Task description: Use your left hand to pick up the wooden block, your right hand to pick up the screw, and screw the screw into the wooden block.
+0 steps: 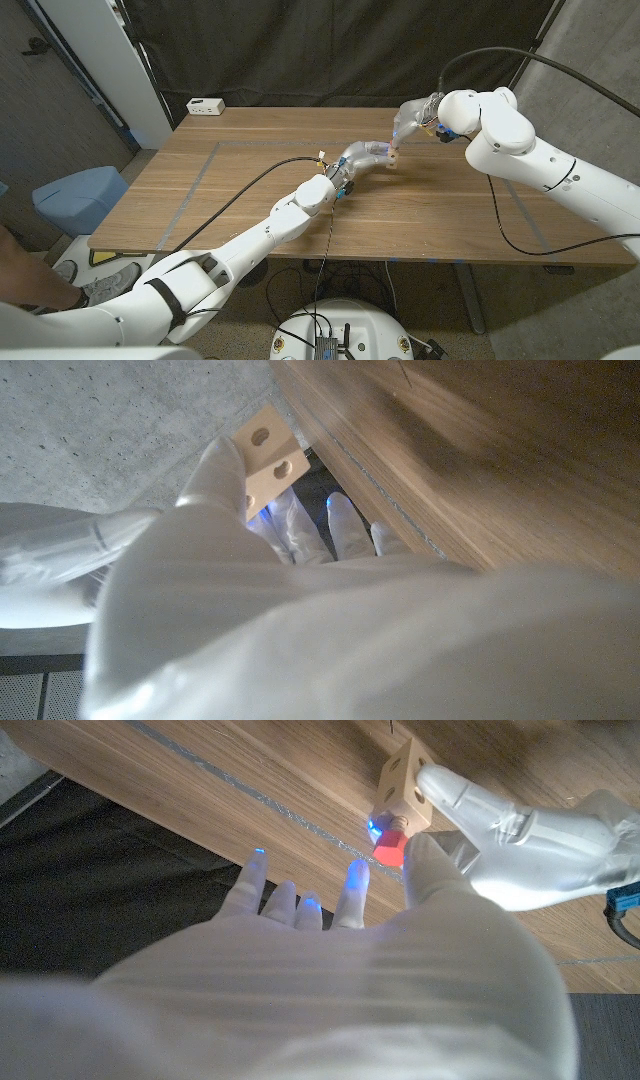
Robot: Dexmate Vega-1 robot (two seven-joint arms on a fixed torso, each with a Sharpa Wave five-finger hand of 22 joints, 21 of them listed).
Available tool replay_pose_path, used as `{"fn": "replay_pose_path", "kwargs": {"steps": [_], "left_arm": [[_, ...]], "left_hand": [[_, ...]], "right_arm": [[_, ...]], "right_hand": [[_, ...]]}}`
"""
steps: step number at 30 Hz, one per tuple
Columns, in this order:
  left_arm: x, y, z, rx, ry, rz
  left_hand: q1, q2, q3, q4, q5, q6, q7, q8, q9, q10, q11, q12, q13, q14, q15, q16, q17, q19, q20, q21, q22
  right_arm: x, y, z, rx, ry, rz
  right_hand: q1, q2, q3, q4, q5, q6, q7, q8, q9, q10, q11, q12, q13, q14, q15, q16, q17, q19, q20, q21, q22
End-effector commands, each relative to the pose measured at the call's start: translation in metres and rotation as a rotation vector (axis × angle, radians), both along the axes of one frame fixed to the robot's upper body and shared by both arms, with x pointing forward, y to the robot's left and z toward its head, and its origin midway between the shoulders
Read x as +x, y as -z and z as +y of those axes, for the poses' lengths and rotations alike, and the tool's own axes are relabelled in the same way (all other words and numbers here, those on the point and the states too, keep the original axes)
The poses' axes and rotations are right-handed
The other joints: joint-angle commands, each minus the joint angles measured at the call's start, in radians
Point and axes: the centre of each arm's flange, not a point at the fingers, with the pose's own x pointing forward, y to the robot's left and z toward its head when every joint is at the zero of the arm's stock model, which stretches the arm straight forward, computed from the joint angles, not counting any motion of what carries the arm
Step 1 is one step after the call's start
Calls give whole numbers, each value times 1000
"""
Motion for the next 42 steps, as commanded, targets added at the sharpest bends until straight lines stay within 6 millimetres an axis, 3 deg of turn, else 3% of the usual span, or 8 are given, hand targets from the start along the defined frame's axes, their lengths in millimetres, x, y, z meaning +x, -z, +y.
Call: {"fn": "replay_pose_path", "kwargs": {"steps": [1,25,42], "left_arm": [[0,0,-1,1,1,-1],[-2,0,-2,1,-2,-1],[5,-2,-2,6,2,8]], "left_hand": [[-47,76,15,7,8,54,5,5,3,15,-6,7,171,9,-96,-3,5,0,4,8,5],[-47,75,15,6,8,55,5,5,3,16,-6,6,171,9,-97,-2,6,0,3,8,5],[-48,76,17,7,9,53,6,4,3,16,-6,5,171,10,-95,-3,5,-1,4,8,5]], "right_arm": [[2,2,-1,4,3,6],[5,3,-2,14,-9,2],[13,3,-2,25,-4,3]], "right_hand": [[18,-2,11,3,3,20,1,6,0,3,-2,4,2,4,-9,5,2,6,-2,7,4],[42,-7,29,17,-2,121,13,34,6,39,1,14,2,20,-20,8,1,18,-2,9,4],[59,-1,42,20,-4,194,3,57,10,73,-6,19,2,40,-37,12,1,36,-3,11,4]]}}
